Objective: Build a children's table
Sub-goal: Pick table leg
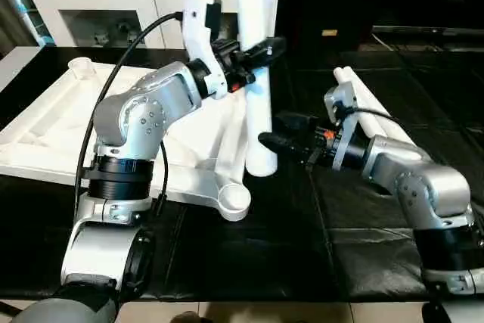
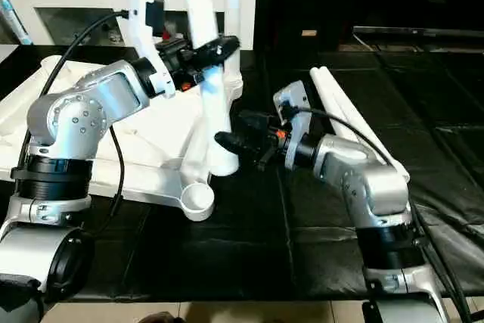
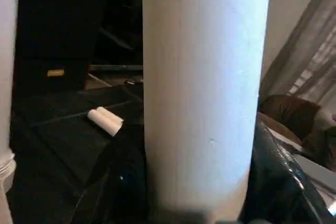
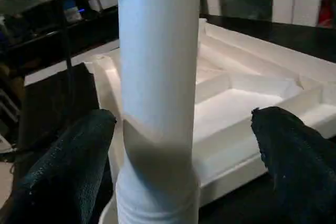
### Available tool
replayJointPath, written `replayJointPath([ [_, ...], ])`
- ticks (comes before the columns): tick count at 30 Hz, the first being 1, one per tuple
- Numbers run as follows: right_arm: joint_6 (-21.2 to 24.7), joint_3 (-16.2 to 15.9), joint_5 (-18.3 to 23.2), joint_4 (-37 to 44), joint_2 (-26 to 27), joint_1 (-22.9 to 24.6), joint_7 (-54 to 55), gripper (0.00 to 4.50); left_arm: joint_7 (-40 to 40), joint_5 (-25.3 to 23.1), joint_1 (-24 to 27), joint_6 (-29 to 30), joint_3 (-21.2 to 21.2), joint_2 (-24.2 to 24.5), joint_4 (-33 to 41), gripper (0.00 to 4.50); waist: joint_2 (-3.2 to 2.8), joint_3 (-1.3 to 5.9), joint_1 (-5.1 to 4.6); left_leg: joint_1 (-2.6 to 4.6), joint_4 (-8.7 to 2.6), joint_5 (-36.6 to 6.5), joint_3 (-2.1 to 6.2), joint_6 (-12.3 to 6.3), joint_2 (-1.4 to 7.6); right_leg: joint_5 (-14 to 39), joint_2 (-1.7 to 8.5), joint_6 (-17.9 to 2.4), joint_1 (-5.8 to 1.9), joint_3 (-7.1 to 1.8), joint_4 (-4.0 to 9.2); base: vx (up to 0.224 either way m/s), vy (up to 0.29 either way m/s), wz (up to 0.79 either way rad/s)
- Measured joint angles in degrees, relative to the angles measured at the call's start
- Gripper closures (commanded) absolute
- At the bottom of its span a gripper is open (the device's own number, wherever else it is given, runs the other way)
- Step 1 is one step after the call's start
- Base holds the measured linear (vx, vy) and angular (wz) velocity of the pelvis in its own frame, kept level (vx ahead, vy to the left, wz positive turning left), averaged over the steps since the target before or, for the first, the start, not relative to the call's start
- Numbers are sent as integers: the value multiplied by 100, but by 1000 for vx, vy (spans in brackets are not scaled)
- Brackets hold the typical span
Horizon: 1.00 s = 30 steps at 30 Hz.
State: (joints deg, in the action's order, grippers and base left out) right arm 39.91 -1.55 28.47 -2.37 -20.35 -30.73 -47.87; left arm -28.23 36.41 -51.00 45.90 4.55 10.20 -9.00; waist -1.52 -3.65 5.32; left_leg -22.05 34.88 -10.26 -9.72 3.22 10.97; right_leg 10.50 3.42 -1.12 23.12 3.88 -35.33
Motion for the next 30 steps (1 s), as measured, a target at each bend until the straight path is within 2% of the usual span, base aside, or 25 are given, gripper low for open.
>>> replayJointPath([
  [11, 83, -19, 111, -13, -24, -87, -176, 0, -270, 212, 13, 303, -25, 84, 267, 271, 1, 0, 11, -1, 0, 0, 0, 0, 0, 0, 0, 0, 0, 0, 0, 0, 0, 0],
  [16, 288, -133, 281, -14, -63, -108, -404, 0, -773, 272, 98, 421, -341, 214, 693, 271, 1, 0, 15, -1, -1, 0, -1, 0, 0, 0, 0, 0, 0, 0, 0, 0, 0, 0],
  [23, 478, -335, 371, 108, -265, -68, -816, 0, -1059, 452, 116, 593, -517, 277, 928, 271, 1, 0, 35, -1, 4, -1, -1, 3, 0, 0, 1, 0, 0, 0, -2, 0, 0, 0],
  [30, 495, -477, 368, 133, -335, -32, -1036, 80, -1161, 475, 116, 708, -556, 297, 1030, 271, 1, 0, 50, 1, 4, -1, -1, 5, 0, -1, 1, 0, 0, 0, -6, 0, 0, 0],
])
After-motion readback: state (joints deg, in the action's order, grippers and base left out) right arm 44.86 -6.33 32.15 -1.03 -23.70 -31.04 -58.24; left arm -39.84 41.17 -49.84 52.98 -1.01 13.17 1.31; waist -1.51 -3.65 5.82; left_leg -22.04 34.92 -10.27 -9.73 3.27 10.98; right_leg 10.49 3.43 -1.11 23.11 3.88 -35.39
